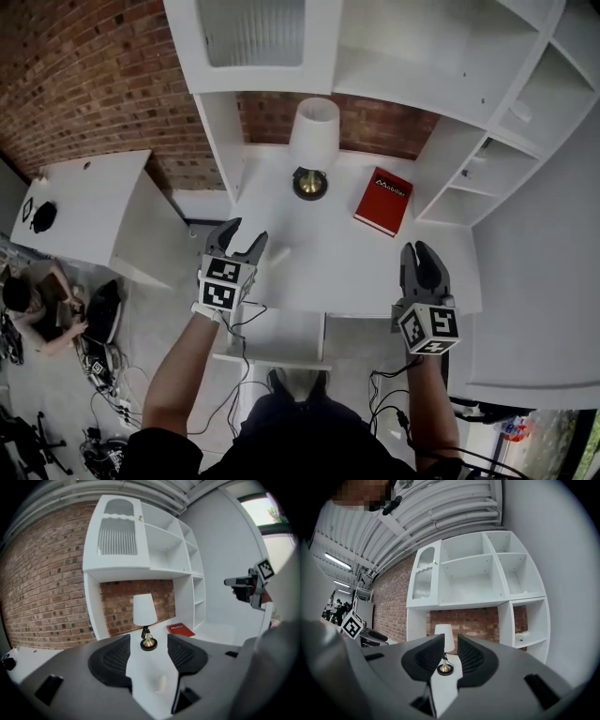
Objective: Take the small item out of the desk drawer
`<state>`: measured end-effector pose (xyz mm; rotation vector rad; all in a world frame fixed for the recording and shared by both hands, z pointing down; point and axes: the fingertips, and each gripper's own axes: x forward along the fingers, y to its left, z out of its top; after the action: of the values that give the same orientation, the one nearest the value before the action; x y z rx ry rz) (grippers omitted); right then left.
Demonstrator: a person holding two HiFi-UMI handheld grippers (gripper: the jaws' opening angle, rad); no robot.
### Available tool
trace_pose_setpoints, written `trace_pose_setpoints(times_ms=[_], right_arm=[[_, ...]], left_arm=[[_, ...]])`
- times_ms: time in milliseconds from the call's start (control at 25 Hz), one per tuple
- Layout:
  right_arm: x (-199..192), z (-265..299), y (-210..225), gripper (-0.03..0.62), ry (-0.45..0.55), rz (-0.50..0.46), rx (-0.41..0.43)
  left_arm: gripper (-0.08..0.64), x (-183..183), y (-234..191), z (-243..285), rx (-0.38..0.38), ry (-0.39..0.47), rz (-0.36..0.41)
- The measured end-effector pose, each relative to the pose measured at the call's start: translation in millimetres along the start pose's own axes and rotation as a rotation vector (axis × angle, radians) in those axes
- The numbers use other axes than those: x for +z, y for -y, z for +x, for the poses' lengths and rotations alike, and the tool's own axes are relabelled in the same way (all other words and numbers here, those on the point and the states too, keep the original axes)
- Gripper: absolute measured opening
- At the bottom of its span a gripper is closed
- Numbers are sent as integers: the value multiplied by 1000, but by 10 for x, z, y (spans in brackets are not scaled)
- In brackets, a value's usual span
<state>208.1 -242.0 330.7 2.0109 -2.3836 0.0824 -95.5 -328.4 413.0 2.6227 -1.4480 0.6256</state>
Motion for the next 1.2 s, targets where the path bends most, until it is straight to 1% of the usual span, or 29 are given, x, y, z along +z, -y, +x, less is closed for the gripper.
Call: trace_pose_setpoints(times_ms=[240,400,520,760,920,1200], right_arm=[[258,-5,-322,100,45,-28,66],[443,-18,-479,93,89,-49,78],[585,-37,-575,82,122,-62,82],[878,-130,-753,72,177,-54,114],[1039,-204,-816,74,202,-63,129],[1201,-252,-930,74,214,-97,152]], left_arm=[[236,565,-122,-702,74,166,-60],[236,805,-154,-1097,118,247,-85],[236,963,-133,-1339,124,294,-81],[236,1371,-138,-1820,153,406,-58],[235,1547,-109,-2034,172,459,-40],[235,1561,-174,-2228,199,489,-90]])
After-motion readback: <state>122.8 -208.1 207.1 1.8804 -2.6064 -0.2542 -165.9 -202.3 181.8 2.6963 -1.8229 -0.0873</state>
